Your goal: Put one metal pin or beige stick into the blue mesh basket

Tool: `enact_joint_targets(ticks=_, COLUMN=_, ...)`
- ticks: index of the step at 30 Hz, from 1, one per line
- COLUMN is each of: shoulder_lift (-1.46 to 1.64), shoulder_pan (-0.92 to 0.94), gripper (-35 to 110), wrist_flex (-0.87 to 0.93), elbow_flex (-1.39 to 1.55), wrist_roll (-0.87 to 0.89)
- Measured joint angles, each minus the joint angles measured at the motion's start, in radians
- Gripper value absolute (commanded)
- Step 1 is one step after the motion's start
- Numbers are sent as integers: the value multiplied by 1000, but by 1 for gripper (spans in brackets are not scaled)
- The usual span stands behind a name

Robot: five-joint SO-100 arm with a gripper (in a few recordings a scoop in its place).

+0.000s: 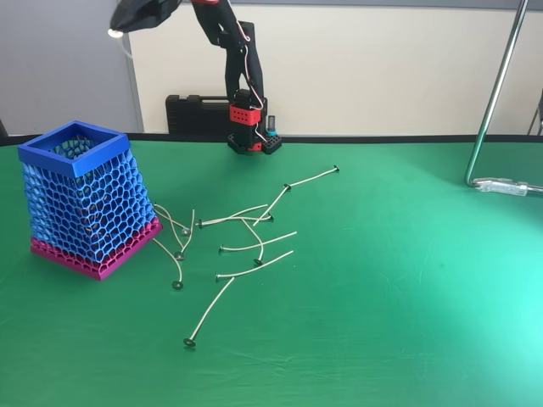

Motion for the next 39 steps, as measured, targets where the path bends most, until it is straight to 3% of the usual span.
enact_joint_targets(ticks=17, shoulder_lift=-336, shoulder_pan=41, gripper=0, wrist_flex=-110, elbow_flex=-285, wrist_roll=-18)
enact_joint_targets(ticks=35, shoulder_lift=-483, shoulder_pan=104, gripper=1, wrist_flex=-107, elbow_flex=-322, wrist_roll=-77)
enact_joint_targets(ticks=39, shoulder_lift=-520, shoulder_pan=103, gripper=8, wrist_flex=-107, elbow_flex=-354, wrist_roll=-83)
